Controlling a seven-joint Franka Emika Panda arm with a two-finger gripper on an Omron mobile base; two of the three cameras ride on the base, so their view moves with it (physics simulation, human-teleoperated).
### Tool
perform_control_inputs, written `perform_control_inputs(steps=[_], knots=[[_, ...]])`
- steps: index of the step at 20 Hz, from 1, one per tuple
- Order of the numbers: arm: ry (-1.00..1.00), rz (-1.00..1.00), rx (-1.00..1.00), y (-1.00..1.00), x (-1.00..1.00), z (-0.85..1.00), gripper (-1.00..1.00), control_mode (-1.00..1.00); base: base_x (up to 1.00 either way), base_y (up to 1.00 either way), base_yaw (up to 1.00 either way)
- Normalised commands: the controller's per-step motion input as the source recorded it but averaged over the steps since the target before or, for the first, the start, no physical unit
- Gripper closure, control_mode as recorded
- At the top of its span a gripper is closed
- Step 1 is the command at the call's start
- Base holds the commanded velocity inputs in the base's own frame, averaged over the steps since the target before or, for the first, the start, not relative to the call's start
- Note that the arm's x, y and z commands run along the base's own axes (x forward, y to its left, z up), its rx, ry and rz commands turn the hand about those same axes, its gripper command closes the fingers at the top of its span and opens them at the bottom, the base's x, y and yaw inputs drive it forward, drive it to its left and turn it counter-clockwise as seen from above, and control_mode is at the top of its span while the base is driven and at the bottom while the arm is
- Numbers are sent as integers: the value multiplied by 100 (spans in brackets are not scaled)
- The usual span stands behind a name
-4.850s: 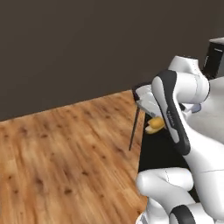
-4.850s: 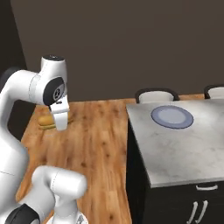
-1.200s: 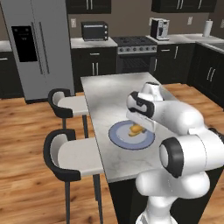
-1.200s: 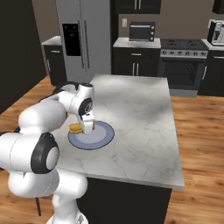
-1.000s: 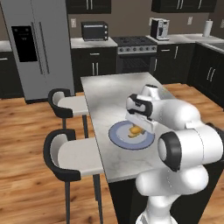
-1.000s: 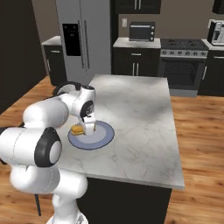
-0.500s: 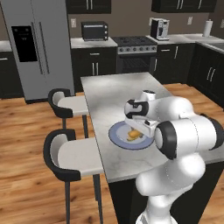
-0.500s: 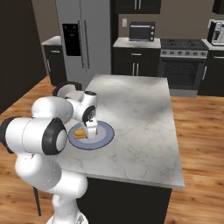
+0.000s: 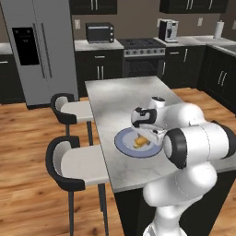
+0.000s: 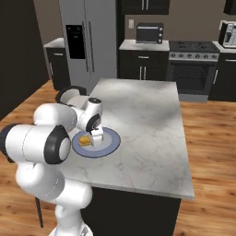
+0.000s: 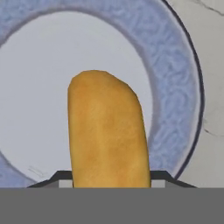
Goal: Move the hot dog bun to the plate on the dining table and place the condiment next to that plate. Then navigate to the fridge and take the sausage and place it on the plate as well.
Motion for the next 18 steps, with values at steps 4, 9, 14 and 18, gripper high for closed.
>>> perform_control_inputs(steps=[4, 9, 14, 18], knots=[[-16, 0, 0, 0, 0, 0, -100, -100, 0, 0, 0], [-10, 0, 0, 0, 0, 0, -100, -100, 0, 0, 0], [-8, 0, 1, 0, -5, 7, -100, -100, 0, 0, 0], [-4, -3, 7, -9, -42, 43, -100, -100, 0, 0, 0]])
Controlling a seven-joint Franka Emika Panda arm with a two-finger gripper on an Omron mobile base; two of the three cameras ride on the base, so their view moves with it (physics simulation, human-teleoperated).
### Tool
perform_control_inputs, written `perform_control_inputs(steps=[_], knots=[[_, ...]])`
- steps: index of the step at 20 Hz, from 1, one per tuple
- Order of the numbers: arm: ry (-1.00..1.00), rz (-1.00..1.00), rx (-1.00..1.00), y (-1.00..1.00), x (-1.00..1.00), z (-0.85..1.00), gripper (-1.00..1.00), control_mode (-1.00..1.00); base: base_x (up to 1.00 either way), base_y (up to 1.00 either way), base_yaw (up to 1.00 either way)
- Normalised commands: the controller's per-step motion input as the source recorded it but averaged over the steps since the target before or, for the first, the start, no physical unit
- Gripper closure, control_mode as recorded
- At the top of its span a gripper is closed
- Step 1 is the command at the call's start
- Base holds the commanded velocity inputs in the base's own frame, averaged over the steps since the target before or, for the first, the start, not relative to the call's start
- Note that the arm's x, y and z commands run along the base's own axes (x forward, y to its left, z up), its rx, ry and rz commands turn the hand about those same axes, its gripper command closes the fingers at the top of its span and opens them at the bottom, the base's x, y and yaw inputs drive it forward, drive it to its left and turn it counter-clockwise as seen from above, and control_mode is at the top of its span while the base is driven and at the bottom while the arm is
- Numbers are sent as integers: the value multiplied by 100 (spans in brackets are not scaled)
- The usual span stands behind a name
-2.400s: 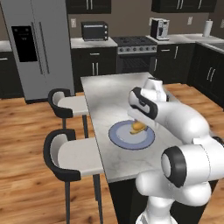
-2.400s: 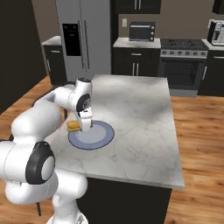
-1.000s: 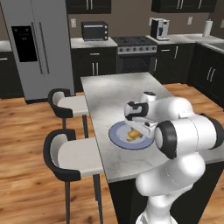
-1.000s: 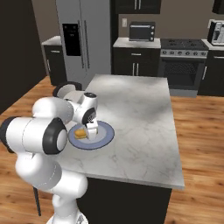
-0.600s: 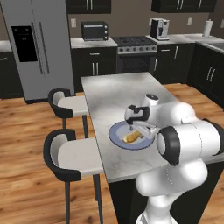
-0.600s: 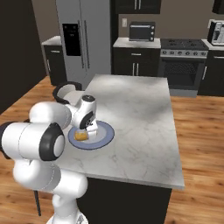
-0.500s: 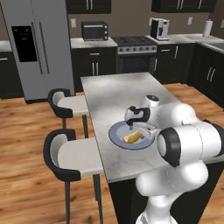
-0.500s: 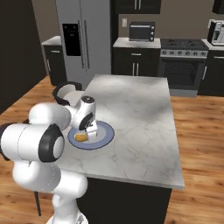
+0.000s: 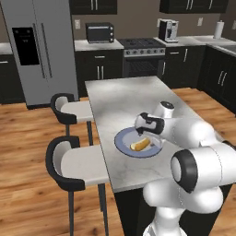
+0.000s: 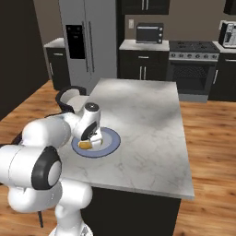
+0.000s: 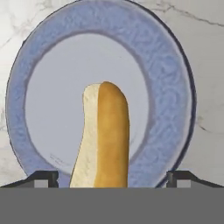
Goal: Move the hot dog bun to the plate on the dining table and place the condiment next to that plate. Then navigate to the fridge and take the sausage and place it on the plate as well.
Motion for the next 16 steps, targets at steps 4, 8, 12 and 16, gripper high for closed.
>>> perform_control_inputs(steps=[4, 8, 12, 16], knots=[[0, -11, 8, -24, -42, 67, -100, -100, 0, 0, 0], [0, -2, 7, -26, -47, 79, -100, -100, 0, 0, 0], [1, 0, 2, -6, -71, 75, -100, -100, 0, 0, 0], [4, 1, 0, 0, -92, 68, -100, -100, 0, 0, 0]])
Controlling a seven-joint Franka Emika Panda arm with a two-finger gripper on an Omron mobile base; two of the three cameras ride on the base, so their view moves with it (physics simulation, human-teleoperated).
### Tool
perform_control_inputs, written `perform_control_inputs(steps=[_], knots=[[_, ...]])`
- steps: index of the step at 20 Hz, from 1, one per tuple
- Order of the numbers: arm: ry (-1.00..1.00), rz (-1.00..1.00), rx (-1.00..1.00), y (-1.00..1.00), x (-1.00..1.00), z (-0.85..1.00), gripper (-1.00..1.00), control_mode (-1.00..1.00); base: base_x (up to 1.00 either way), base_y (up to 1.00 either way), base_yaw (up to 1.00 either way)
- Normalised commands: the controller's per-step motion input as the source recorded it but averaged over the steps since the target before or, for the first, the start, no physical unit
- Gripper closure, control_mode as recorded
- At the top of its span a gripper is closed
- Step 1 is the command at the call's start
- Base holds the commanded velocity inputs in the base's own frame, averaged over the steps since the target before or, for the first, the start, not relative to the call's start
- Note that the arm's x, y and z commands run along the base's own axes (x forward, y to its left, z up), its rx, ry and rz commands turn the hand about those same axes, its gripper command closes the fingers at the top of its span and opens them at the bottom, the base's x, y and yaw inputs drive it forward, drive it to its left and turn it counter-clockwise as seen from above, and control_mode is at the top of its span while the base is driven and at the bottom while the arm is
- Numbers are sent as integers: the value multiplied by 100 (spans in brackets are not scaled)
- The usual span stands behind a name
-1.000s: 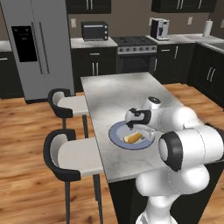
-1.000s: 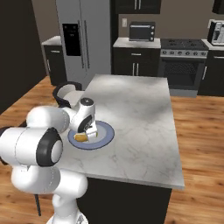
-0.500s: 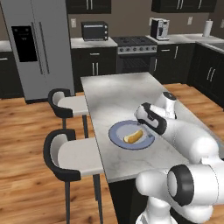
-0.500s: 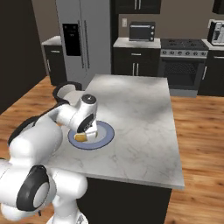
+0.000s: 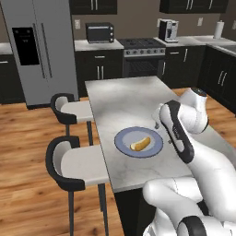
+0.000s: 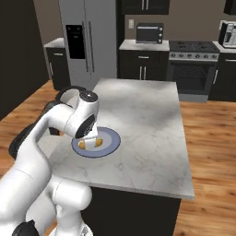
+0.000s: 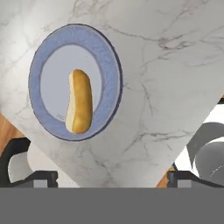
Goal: Move the hot dog bun to the plate on the dining table and place the condiment next to that plate. Then navigate to the fridge and take the sausage and place it on the plate as well.
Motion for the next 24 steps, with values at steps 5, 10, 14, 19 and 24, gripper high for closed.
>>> perform_control_inputs(steps=[5, 10, 14, 19, 24], knots=[[7, 10, -7, 4, -100, 30, -100, -100, 0, 0, 0], [1, 16, -14, 7, -100, 31, -100, -100, 0, 0, 0], [0, 21, -21, 1, -100, 46, -100, -100, 0, 0, 0], [-8, 27, -27, 1, -90, 67, -100, -100, 0, 0, 0], [-2, 23, -12, 1, -30, 34, -100, -100, 0, 0, 0]])
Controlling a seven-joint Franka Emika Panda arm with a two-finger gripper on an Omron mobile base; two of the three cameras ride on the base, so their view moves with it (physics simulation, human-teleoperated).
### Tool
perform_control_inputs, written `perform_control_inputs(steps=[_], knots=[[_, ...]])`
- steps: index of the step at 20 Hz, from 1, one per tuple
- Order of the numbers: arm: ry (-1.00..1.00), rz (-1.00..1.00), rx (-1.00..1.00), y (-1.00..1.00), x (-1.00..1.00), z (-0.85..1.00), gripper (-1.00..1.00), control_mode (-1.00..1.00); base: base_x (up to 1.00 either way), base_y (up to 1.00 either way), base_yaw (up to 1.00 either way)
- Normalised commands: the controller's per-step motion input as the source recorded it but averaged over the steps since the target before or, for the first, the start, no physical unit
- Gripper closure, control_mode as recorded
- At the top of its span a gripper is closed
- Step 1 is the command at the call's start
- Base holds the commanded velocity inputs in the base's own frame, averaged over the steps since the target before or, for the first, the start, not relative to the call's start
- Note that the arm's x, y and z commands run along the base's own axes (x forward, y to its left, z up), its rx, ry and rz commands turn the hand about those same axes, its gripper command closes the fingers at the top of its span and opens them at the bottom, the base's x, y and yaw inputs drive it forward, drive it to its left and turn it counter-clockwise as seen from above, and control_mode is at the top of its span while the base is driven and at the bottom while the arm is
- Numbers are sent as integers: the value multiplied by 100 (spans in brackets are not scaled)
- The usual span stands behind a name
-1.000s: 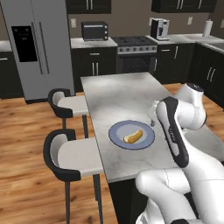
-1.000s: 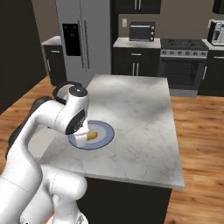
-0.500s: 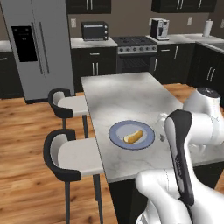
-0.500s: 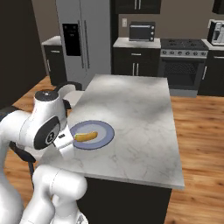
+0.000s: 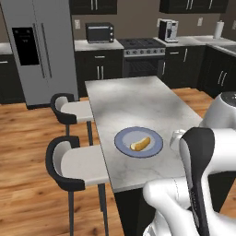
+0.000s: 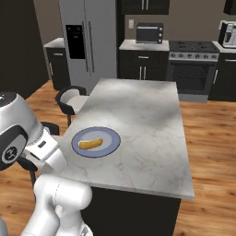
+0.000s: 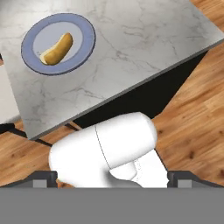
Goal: Move the hot dog bun to the plate on the dining table and place the condiment next to that plate. Then navigate to the fridge and take the sausage and place it on the plate as well.
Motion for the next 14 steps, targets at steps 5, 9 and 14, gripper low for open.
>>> perform_control_inputs(steps=[5, 9, 14], knots=[[0, 7, -1, 0, 0, 3, -100, -100, 0, 0, 0], [0, 0, 0, 0, 2, 0, -100, -100, 0, 0, 0], [-2, -1, 1, -10, -1, 0, -100, 100, -6, -26, -5]])
